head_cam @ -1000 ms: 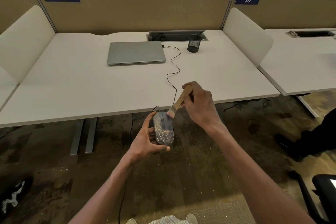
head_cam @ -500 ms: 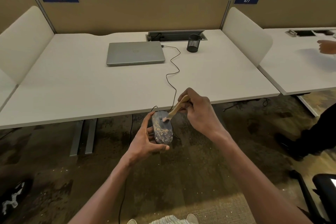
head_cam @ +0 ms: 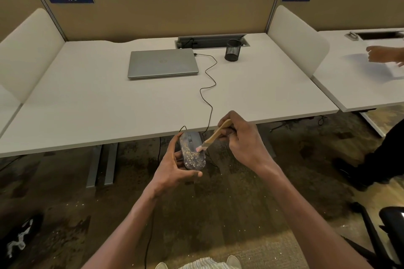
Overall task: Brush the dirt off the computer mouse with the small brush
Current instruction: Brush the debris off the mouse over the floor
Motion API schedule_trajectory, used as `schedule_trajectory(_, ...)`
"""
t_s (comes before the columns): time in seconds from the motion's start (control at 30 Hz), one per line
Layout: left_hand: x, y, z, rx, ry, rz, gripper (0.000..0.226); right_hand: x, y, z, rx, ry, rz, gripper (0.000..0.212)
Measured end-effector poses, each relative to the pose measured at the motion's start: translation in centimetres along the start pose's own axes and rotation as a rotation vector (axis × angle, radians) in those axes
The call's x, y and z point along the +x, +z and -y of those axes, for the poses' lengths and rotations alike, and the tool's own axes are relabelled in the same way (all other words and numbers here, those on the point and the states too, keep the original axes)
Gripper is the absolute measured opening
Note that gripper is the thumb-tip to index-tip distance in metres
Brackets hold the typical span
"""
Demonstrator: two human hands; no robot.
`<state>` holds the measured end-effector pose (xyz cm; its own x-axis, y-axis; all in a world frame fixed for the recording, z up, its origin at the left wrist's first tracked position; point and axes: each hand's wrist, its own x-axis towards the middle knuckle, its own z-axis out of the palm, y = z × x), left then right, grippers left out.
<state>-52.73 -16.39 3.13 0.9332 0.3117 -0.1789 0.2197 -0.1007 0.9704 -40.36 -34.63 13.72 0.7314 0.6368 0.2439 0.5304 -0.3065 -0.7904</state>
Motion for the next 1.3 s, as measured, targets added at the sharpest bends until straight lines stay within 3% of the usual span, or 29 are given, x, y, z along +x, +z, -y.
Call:
schedule_trajectory(0.2, -0.3, -0.1, -0.1, 0.024, -0.016, -0.008, 0.143, 0.1, -0.2, -0.1, -0.015, -0.018, -0.065, 0.026)
schedule_trajectory(0.47, -0.4, -0.2, -0.3, -0.025, -0.054, -0.033, 0.151, -0.5, 0.5, 0.0, 0.020, -0.019, -0.026, 0.024)
schedule_trajectory(0.83, -0.6, -0.2, -0.8, -0.007, -0.030, -0.039, 0.142, -0.4, 0.1, -0.9, 0.070, 0.020, -0.148, 0.026)
schedule_trajectory(1.07, -0.9, -0.7, -0.3, -0.013, -0.002, -0.039, 0.141, -1.5, -0.5, -2.4, 0.064, 0.113, -0.081, 0.026)
schedule_trajectory(1.3, -0.8, -0.1, -0.1, -0.032, 0.026, -0.033, 0.136, -0.9, -0.3, -1.4, 0.128, 0.058, -0.159, 0.029)
